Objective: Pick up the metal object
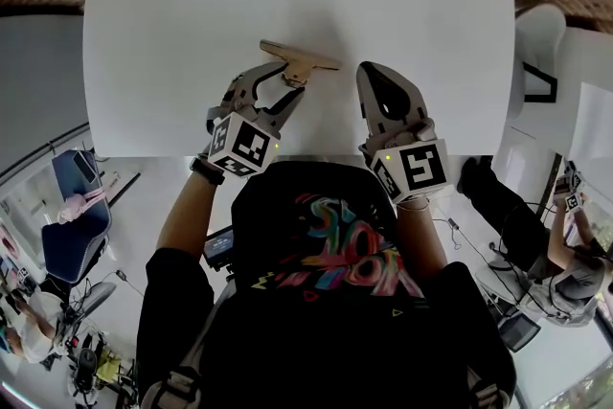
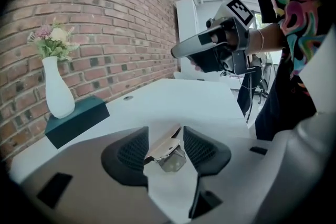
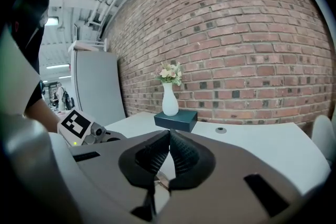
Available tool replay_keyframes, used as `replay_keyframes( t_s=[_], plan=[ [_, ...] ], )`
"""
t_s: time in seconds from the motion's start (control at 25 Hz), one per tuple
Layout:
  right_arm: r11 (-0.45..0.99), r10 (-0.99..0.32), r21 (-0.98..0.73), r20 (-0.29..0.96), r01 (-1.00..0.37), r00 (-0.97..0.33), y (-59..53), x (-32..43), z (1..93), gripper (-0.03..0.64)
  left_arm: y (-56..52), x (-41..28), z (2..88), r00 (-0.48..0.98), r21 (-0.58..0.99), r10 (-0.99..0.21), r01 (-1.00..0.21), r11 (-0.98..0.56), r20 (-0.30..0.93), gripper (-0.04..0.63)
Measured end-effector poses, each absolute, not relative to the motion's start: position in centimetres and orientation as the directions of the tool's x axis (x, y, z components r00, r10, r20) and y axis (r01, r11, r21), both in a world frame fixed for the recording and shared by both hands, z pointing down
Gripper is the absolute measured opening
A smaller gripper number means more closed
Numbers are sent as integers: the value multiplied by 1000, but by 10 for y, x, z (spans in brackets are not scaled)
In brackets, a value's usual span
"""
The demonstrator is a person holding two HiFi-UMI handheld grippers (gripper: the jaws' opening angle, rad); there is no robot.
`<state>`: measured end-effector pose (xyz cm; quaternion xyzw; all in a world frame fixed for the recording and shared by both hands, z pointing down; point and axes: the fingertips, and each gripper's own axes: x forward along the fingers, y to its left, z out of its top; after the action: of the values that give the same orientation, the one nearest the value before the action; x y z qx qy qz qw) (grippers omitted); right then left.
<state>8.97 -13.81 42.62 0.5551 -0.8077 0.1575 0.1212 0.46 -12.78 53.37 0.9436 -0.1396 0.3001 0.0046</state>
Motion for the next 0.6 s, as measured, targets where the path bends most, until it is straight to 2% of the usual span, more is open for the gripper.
replay_keyframes(
  t_s=[0.4,0.6],
  plan=[
    [310,-864,-179,357,-934,-355,-153,91,437,17,-131,15,582,725,-183,-192,-92,-979,661,201],
    [304,-865,-194,353,-933,-355,-160,91,440,17,-134,17,594,701,-222,-189,-45,-974,688,201]
  ],
)
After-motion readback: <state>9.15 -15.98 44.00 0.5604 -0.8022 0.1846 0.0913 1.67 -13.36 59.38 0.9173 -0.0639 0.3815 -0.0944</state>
